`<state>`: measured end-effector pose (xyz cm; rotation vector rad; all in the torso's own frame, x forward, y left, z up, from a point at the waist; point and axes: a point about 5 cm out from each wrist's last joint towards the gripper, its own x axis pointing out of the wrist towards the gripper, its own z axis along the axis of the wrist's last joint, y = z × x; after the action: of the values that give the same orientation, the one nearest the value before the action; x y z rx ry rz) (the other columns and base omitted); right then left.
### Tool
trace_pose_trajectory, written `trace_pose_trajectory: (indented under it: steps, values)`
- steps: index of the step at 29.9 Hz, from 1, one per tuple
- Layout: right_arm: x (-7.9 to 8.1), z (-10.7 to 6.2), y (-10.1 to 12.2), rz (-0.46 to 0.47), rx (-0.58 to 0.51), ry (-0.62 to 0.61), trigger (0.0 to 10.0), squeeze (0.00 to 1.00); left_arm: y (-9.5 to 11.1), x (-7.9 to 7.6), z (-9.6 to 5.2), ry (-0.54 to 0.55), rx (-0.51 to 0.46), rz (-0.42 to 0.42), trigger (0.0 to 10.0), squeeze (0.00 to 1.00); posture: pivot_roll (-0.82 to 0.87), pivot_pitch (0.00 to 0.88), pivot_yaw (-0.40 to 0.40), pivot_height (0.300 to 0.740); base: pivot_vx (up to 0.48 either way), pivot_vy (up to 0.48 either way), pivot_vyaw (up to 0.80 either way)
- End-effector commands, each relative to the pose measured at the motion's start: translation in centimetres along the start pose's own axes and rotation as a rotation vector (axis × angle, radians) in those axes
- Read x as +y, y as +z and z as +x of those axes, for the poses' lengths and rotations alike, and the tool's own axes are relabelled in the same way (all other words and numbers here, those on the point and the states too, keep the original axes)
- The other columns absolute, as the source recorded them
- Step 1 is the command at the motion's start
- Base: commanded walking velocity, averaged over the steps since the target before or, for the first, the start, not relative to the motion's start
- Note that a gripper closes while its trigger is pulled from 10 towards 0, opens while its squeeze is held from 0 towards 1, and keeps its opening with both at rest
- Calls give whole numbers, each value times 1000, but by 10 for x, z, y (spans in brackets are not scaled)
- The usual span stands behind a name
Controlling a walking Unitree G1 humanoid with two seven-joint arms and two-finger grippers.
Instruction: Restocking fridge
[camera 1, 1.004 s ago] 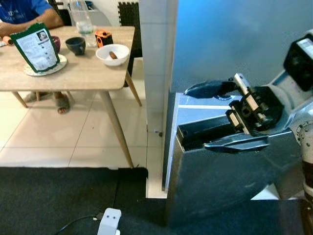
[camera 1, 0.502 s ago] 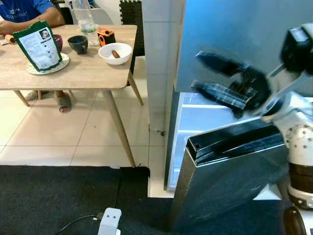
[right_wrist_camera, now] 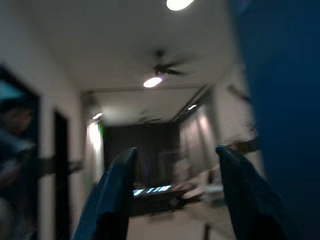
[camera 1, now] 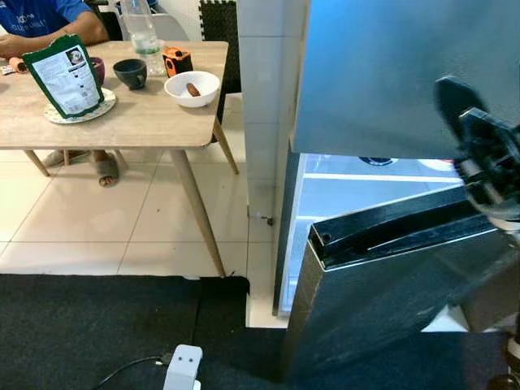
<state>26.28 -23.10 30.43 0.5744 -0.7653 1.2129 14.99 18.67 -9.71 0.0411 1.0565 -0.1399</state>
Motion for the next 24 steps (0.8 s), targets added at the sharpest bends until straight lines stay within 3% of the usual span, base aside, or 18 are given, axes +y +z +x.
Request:
trace_pose_trajectory:
  steps: [1, 3, 4, 5, 7, 10, 11, 13, 15, 17, 18, 19, 21, 22, 24]
  values:
    - [-11, -32, 23, -104, -87, -162, 0, 0, -25, -16, -1, -47, 90, -22, 10000, 0, -107, 110, -43, 740, 0, 0, 0]
    - [-22, -71, 43, -210, -121, -363, 0, 0, -25, -15, -2, -45, 91, -21, 10000, 0, -103, 106, -43, 740, 0, 0, 0]
    - [-22, -71, 43, -210, -121, -363, 0, 0, -25, -15, -2, -45, 91, -21, 10000, 0, -103, 106, -43, 740, 0, 0, 0]
    - [-24, -97, 57, -260, -151, -488, 0, 0, -24, -14, -2, -44, 90, -23, 10000, 0, -102, 103, -43, 740, 0, 0, 0]
    - [-24, -107, 63, -276, -167, -532, 0, 0, -24, -13, -2, -43, 91, -24, 10000, 0, -102, 103, -43, 740, 0, 0, 0]
    - [-21, -144, 78, -329, -209, -718, 0, 0, -24, -11, -2, -38, 90, -26, 10000, 0, -102, 102, -47, 740, 0, 0, 0]
    - [-15, -164, 86, -360, -246, -821, 0, 0, -23, -10, -2, -37, 88, -25, 10000, 0, -102, 102, -47, 740, 0, 0, 0]
    - [-10, -185, 92, -387, -286, -933, 0, 0, -23, -11, -2, -37, 88, -24, 10000, 0, -102, 102, -47, 740, 0, 0, 0]
    - [-9, -195, 94, -405, -304, -987, 0, 0, -24, -11, -2, -37, 89, -23, 10000, 0, -102, 98, -46, 740, 0, 0, 0]
    - [-1, -228, 97, -433, -359, -1179, 0, 0, -24, -12, -2, -37, 88, -22, 10000, 0, -105, 98, -45, 740, 0, 0, 0]
    - [3, -242, 97, -436, -379, -1264, 4000, 0, -24, -12, -2, -37, 88, -21, 10000, 0, -104, 98, -46, 740, 0, 0, 0]
    - [9, -257, 95, -437, -405, -1361, 10000, 0, -24, -12, -2, -36, 87, -21, 10000, 0, -104, 98, -46, 740, 0, 0, 0]
    - [21, -285, 84, -424, -432, -1582, 10000, 0, -22, -11, -2, -26, 80, -28, 10000, 0, -105, 100, -44, 740, 0, 0, 0]
    - [21, -285, 84, -424, -432, -1582, 10000, 0, -22, -11, -2, -26, 80, -28, 10000, 0, -105, 100, -44, 740, 0, 0, 0]
    - [33, -308, 69, -406, -416, -1763, 10000, 0, -21, -9, -2, -17, 72, -40, 10000, 0, -105, 103, -43, 740, 0, 0, 0]
